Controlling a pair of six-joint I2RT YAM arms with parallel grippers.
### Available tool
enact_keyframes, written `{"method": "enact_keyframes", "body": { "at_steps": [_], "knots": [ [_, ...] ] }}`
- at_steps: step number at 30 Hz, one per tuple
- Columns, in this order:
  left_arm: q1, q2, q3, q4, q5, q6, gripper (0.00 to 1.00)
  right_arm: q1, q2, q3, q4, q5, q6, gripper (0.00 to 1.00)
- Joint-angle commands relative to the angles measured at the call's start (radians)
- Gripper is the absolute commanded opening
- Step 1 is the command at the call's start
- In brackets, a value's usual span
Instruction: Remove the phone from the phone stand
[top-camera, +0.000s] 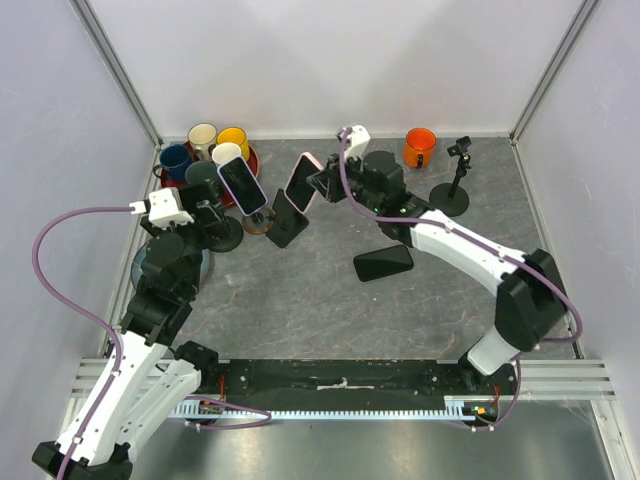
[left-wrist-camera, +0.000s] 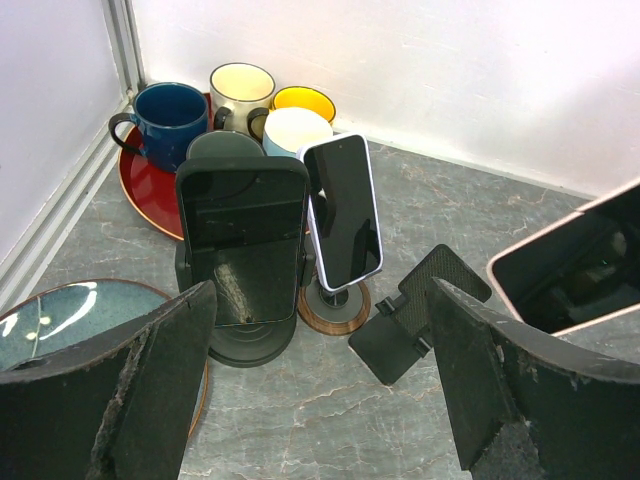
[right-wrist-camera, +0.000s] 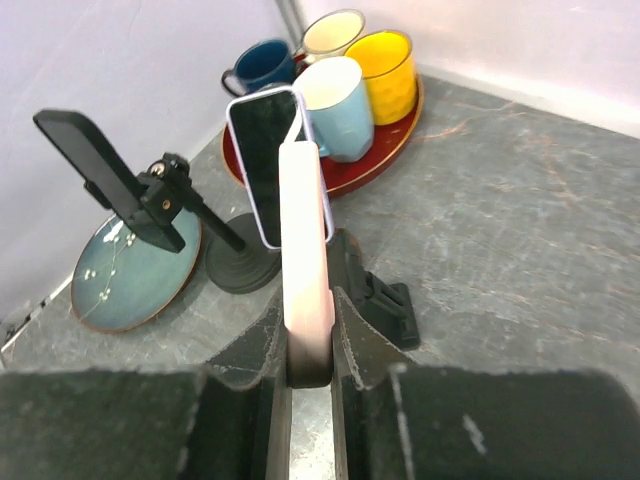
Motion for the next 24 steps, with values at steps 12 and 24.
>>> {"method": "enact_keyframes", "body": {
  "at_steps": [12, 24],
  "knots": [
    [0.005, -0.007, -0.005, 0.04, 0.011, 0.021, 0.91, -0.263, -0.378, -0.51, 0.3, 0.071, 0.331, 0.0],
    [0.004, -0.001, -0.007, 0.04, 0.017, 0.021, 0.91, -0.389, -0.213, -0.681, 0.507, -0.117, 0.507, 0.0]
  ]
}}
